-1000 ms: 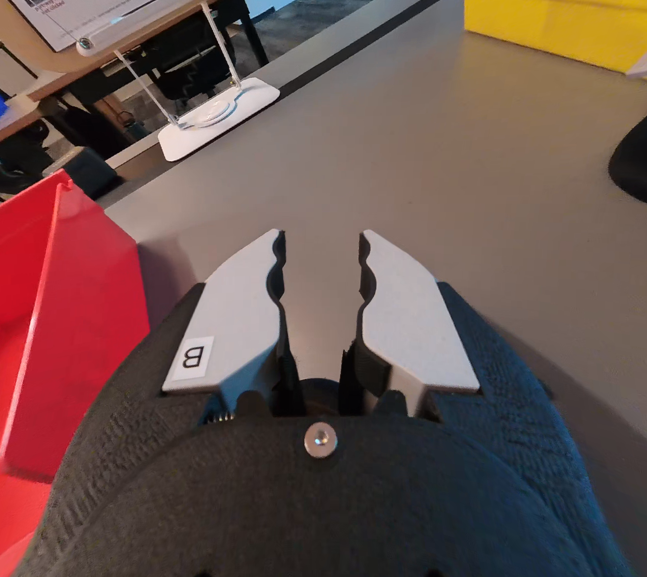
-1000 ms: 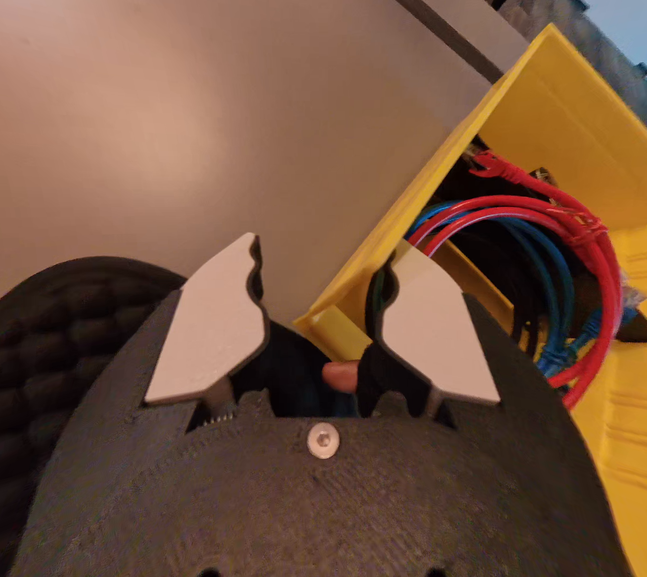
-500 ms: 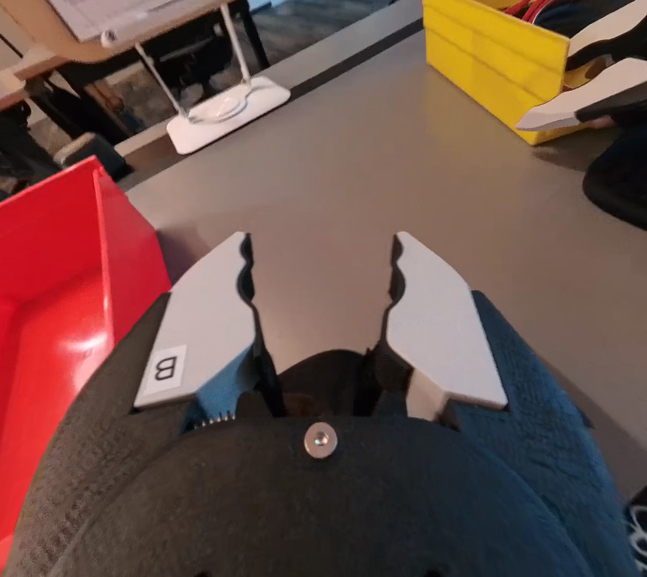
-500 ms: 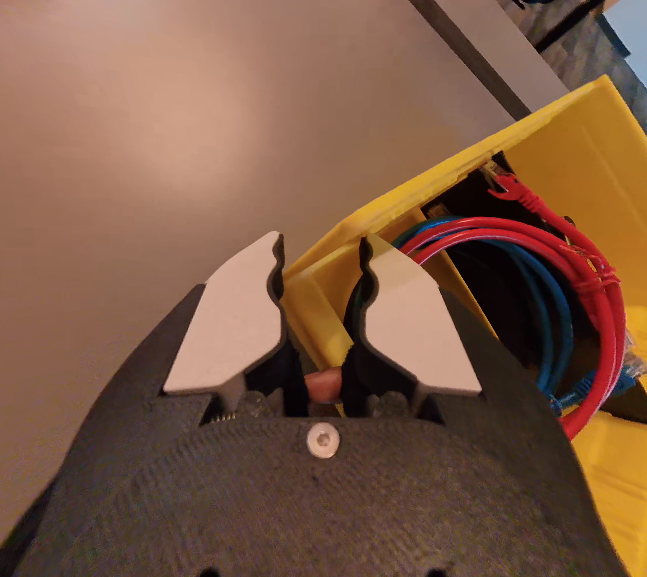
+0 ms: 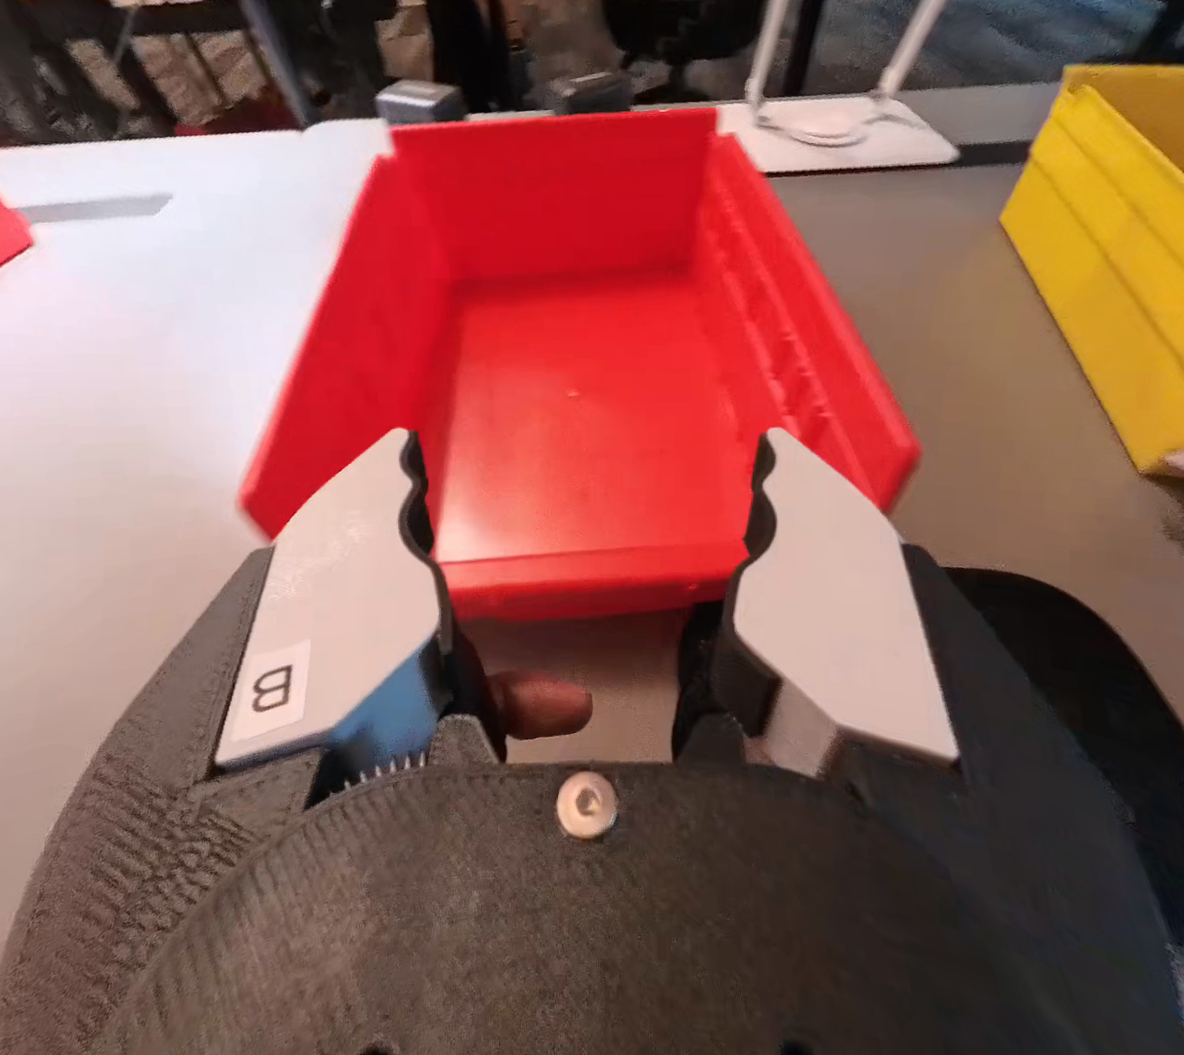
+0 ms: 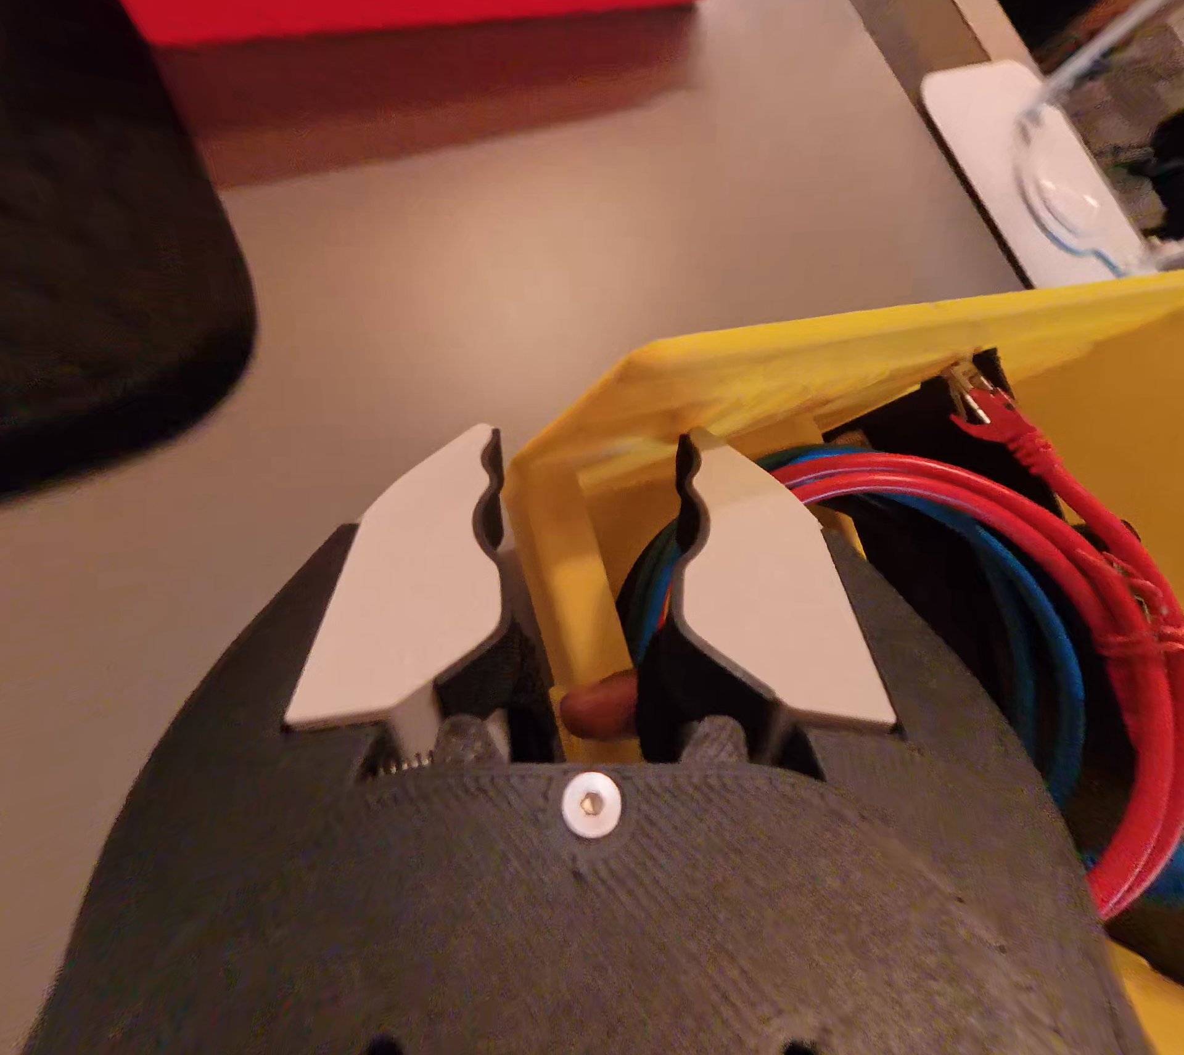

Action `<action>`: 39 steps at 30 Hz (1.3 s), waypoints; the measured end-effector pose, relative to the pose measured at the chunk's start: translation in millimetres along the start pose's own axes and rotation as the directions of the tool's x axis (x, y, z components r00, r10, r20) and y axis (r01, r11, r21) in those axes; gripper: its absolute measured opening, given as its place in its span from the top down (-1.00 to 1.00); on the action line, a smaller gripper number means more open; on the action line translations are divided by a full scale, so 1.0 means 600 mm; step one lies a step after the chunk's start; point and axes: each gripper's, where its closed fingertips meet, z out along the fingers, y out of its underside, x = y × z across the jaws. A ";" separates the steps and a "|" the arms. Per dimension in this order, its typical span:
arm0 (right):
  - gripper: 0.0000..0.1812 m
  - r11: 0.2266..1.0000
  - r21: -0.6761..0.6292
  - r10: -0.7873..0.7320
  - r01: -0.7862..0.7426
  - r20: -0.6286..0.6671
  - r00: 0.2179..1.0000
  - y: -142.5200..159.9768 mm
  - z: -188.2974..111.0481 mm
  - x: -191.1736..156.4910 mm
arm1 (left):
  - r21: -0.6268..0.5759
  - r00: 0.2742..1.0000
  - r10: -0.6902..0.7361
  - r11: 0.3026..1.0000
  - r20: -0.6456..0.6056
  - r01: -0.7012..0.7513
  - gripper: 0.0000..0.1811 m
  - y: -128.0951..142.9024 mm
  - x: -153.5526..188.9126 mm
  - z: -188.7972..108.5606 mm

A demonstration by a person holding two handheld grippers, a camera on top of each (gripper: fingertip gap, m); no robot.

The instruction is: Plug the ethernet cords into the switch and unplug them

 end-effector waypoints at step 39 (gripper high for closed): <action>0.40 0.854 -0.180 -0.503 0.487 -0.056 0.862 -0.247 0.005 -0.094 | 0.022 0.958 -0.087 0.996 0.273 0.084 0.17 0.063 -0.135 -0.032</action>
